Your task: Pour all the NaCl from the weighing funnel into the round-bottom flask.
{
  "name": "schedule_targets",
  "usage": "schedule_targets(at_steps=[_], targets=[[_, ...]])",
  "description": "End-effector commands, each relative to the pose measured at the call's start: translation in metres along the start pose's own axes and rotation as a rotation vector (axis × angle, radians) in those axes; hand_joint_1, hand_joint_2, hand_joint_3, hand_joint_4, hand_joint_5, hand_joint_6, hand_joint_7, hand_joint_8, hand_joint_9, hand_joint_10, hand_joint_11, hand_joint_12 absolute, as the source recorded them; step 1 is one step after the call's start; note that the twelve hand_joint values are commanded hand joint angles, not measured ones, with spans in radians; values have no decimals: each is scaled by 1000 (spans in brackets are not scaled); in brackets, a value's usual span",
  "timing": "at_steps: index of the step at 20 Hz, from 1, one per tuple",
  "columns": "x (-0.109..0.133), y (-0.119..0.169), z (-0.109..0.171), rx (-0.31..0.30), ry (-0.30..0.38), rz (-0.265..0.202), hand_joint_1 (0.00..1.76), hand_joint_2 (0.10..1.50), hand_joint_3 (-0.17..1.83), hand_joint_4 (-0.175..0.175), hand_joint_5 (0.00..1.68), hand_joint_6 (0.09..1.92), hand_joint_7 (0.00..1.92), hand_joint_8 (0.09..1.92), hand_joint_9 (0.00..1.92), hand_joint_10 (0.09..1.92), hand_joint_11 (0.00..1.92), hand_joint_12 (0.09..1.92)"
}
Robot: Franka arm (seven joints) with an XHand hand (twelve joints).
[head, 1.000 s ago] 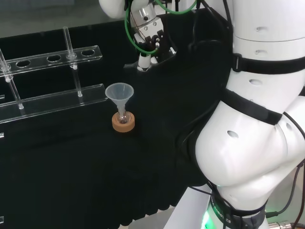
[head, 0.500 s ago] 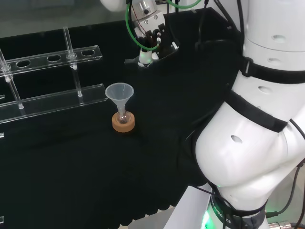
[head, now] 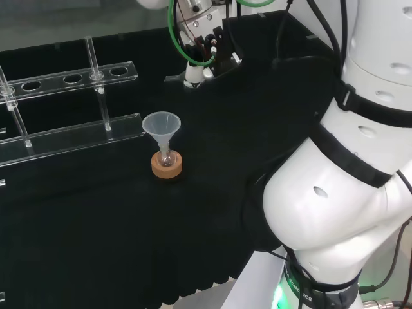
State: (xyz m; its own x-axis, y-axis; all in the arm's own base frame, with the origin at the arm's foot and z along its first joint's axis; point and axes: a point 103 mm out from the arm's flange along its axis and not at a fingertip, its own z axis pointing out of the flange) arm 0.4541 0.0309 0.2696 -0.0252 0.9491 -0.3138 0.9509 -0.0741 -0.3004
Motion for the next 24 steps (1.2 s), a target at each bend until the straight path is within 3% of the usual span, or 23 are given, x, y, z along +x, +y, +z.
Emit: schedule_targets(at_steps=[1,8,17,24], targets=[[14,-50,-2,27,-46,37,1129,638,700,175,1259,717,717,642,1039,292,817,1056],[28,-73,-2,34,-76,40,1129,637,704,175,1256,724,716,645,1039,290,815,1057],[40,-81,3,62,-102,34,1128,637,707,175,1254,729,715,646,1039,289,814,1058],[48,-81,11,83,-191,33,1128,636,710,175,1252,733,714,647,1038,288,812,1058]])
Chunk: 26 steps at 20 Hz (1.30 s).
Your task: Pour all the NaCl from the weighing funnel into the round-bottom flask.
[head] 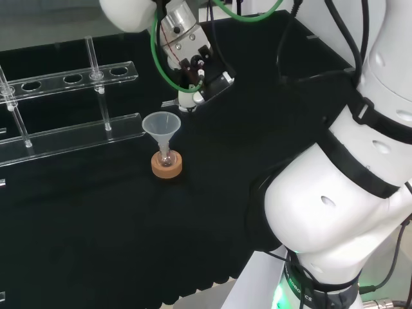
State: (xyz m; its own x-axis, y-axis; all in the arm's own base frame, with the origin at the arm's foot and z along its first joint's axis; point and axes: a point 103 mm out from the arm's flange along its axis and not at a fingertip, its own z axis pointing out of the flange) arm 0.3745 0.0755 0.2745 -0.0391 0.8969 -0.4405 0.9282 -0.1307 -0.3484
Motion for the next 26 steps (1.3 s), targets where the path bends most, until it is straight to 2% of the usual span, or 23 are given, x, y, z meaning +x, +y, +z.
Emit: schedule_targets(at_steps=[1,6,13,20,26], targets=[[6,-1,4,16,-64,2,1128,636,710,175,1252,734,714,647,1038,287,811,1058],[8,1,6,27,-115,7,1128,636,712,175,1250,737,713,647,1037,286,810,1059],[10,4,3,48,-144,11,1127,635,715,175,1249,742,711,648,1035,285,809,1060],[14,4,0,47,-215,8,1127,634,718,175,1246,747,707,647,1034,283,807,1061],[16,4,-3,43,-247,4,1126,633,721,175,1245,751,705,647,1034,283,806,1062]])
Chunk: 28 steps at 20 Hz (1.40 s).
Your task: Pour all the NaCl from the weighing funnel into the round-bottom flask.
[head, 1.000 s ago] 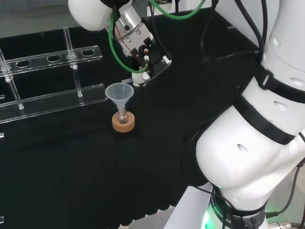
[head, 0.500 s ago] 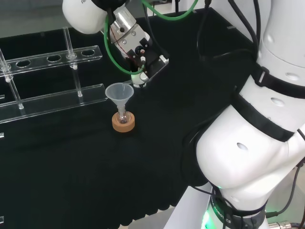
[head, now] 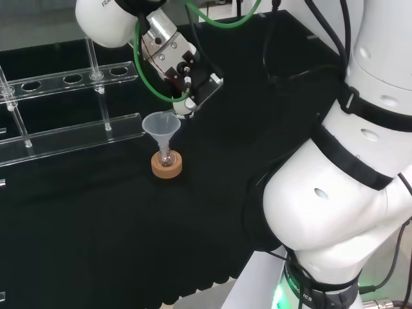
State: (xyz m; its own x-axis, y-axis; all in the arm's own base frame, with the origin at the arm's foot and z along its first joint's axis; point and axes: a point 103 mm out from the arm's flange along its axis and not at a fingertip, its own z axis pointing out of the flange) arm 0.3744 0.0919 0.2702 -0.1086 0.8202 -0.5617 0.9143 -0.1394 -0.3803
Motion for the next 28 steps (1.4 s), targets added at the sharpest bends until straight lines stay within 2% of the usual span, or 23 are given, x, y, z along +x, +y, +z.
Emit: schedule_targets(at_steps=[1,16,28], targets=[[-1,4,-1,9,-88,14,1126,633,721,175,1245,752,705,647,1034,283,806,1062],[-1,4,-2,6,-141,17,1126,632,728,175,1241,762,701,647,1033,281,804,1064],[3,6,-4,4,-215,15,1125,631,732,175,1237,770,699,647,1033,280,803,1065]])
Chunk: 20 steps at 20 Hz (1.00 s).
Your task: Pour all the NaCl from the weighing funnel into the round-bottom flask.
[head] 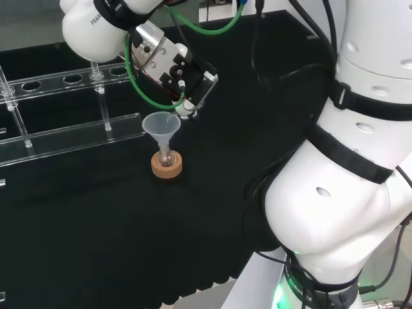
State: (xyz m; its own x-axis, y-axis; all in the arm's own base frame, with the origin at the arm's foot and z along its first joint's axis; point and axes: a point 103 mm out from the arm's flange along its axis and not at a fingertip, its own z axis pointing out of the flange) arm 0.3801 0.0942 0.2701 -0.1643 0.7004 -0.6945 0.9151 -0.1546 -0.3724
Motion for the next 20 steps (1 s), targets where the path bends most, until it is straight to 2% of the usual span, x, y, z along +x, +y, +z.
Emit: schedule_targets(at_steps=[1,8,20], targets=[[2,1,0,0,-37,-2,1125,631,732,175,1237,770,698,647,1032,280,803,1065],[6,3,-2,-4,-88,0,1124,631,734,175,1235,774,695,646,1031,279,803,1066],[4,1,-9,-10,-136,9,1124,631,736,175,1233,780,692,645,1029,278,802,1066]])
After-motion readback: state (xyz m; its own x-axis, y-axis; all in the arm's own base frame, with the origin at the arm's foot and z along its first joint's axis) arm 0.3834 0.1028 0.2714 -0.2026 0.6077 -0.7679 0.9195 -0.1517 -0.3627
